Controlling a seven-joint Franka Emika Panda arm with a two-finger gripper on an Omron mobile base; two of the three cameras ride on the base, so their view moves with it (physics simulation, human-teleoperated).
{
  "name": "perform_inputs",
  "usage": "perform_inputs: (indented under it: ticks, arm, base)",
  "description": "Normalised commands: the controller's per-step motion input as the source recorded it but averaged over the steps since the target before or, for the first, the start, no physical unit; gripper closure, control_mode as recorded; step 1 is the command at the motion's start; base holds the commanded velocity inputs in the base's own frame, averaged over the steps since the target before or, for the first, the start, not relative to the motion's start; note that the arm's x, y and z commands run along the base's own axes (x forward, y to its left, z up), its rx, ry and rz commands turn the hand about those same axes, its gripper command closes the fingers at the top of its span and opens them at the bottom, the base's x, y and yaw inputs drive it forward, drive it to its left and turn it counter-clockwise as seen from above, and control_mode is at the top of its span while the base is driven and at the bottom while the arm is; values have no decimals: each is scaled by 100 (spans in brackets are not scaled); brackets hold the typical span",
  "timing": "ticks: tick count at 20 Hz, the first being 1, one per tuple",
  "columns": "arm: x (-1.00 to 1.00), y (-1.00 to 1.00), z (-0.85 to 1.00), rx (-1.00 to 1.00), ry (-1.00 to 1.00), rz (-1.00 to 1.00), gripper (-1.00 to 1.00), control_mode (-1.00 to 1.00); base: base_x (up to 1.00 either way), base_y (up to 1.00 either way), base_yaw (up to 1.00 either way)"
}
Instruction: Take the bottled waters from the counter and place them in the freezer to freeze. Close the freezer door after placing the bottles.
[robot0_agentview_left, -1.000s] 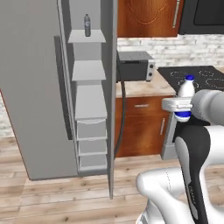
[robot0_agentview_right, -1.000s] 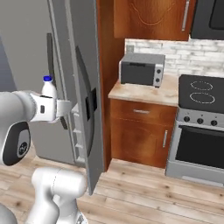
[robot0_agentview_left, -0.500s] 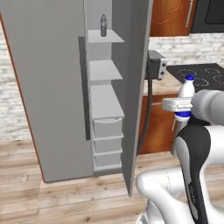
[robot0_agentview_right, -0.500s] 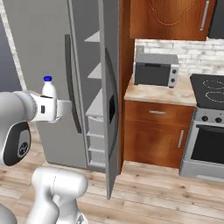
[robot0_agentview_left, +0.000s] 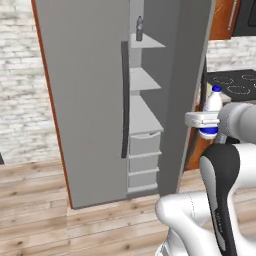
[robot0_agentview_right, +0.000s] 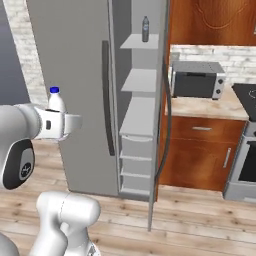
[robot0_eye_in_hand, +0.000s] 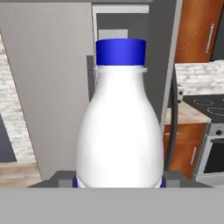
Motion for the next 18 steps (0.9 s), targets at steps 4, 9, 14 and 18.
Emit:
perform_inputs:
  ticks: [4, 9, 14, 18]
  arm:
    - [0, 0, 0, 0, 0, 0, 100, 100]
    - [0, 0, 0, 0, 0, 0, 100, 100]
    - [0, 0, 0, 0, 0, 0, 100, 100]
    - [0, 0, 0, 0, 0, 0, 100, 100]
  base:
    - [38, 67, -15]
    - [62, 38, -14]
    - [82, 21, -10]
    - [62, 8, -3]
